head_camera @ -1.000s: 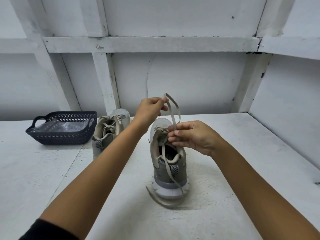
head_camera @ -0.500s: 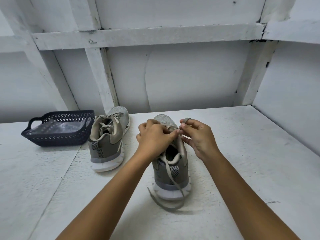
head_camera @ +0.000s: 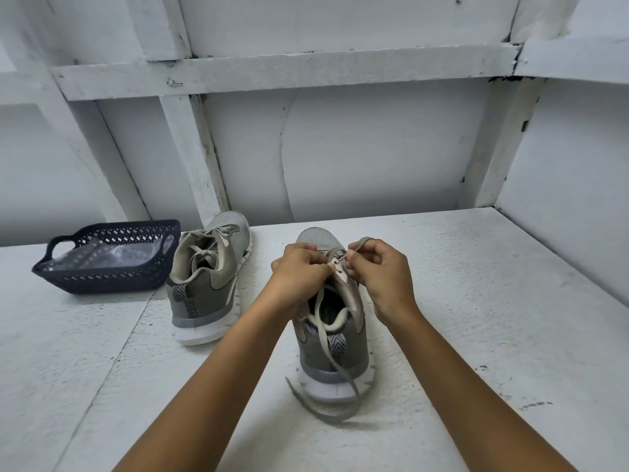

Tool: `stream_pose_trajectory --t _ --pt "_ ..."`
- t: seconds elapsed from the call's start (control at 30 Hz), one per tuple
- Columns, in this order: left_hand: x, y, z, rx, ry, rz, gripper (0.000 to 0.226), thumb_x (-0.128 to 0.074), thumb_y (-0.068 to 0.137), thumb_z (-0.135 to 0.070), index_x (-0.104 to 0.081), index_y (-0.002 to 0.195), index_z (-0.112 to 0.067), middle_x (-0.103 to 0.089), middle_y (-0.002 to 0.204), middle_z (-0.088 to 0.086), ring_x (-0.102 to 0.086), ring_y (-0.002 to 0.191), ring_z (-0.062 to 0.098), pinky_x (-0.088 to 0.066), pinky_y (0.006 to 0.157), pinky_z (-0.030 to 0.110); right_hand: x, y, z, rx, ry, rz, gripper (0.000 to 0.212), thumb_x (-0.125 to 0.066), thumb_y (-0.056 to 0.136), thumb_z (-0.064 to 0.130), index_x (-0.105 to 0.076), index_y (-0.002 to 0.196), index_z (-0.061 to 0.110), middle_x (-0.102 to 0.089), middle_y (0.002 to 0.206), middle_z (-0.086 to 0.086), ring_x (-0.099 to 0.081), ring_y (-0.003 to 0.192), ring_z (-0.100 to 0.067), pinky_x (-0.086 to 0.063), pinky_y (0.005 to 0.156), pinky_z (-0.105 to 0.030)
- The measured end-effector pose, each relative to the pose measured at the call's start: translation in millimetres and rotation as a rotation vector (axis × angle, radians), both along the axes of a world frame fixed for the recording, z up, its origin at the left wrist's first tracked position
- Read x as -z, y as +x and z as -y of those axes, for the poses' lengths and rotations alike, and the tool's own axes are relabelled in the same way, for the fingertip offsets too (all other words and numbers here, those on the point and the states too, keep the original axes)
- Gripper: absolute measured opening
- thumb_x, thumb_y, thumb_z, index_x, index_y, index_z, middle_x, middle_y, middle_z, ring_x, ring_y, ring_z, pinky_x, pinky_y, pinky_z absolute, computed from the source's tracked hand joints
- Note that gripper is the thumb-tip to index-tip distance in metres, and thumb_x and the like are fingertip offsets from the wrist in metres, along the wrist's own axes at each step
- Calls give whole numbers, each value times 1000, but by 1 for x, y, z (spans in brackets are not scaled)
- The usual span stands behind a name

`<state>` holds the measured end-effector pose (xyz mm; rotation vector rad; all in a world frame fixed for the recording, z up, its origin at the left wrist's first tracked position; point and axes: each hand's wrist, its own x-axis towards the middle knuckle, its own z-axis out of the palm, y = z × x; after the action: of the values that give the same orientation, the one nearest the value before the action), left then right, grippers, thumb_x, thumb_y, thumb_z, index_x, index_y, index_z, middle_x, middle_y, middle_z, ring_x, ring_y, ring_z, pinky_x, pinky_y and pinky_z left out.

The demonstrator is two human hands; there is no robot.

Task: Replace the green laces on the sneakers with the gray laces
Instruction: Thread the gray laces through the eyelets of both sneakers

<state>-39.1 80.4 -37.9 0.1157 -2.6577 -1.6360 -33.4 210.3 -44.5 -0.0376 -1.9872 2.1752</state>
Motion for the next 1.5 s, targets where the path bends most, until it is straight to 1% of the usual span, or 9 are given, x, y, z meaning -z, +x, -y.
stream_pose_trajectory --t 0.23,0.37,0.47,0.6,0.7,0.77,0.87,1.1,1.5 --pt "3 0 2 7 16 -17 12 -59 59 -40 -68 53 -36 -48 121 -2 -44 124 25 -38 105 44 2 2 0 11 133 -71 24 -64 84 0 -61 70 20 -67 73 1 -64 70 -15 -54 78 -36" --pt "2 4 4 33 21 -32 11 -57 60 -41 -66 57 -35 -49 121 -1 -43 124 22 -38 105 42 3 6 1 11 238 -126 24 -66 83 4 -59 68 21 -68 79 6 -65 77 -10 -54 77 -28" --pt "-2 5 3 61 -25 -34 18 -54 63 -38 -69 55 -31 -54 105 -4 -44 121 19 -39 103 40 5 5 2 37 200 -103 22 -64 85 4 -58 71 20 -68 79 3 -65 76 -12 -55 77 -30" --pt "-7 4 3 130 -12 24 18 -60 82 -21 -72 70 -13 -53 84 -11 -55 103 16 -44 92 36 9 0 3 64 60 -14 14 -54 93 6 -55 82 15 -69 83 -7 -69 78 -13 -57 81 -35" --pt "-6 5 3 97 -16 25 22 -59 71 -34 -71 60 -21 -59 91 -9 -56 105 18 -48 93 37 12 -1 4 31 96 11 14 -50 96 12 -51 83 19 -71 85 -3 -69 85 -15 -54 87 -44" --pt "-5 5 2 64 -16 3 27 -54 63 -41 -74 63 -22 -60 98 -7 -54 111 18 -46 95 39 13 0 5 21 132 8 15 -49 96 16 -50 83 22 -72 87 -2 -69 87 -17 -53 88 -47" --pt "-4 5 2 65 -11 -14 29 -57 68 -37 -74 70 -14 -58 86 -8 -58 104 21 -48 92 41 13 1 4 26 153 -24 15 -49 97 17 -49 83 23 -72 89 -3 -69 89 -18 -52 88 -49" --pt "-4 7 2 64 18 -22 22 -56 63 -40 -70 58 -24 -60 74 -4 -62 94 31 -52 85 44 12 2 3 -7 162 -63 17 -46 98 17 -47 83 25 -72 83 5 -69 91 -18 -51 89 -49" --pt "-6 10 3 71 46 -31 30 -59 61 -42 -74 69 -17 -65 84 2 -64 92 27 -52 87 46 7 3 -3 -48 345 -62 9 -58 91 14 -65 86 14 -70 86 -2 -66 85 -18 -55 82 -40"
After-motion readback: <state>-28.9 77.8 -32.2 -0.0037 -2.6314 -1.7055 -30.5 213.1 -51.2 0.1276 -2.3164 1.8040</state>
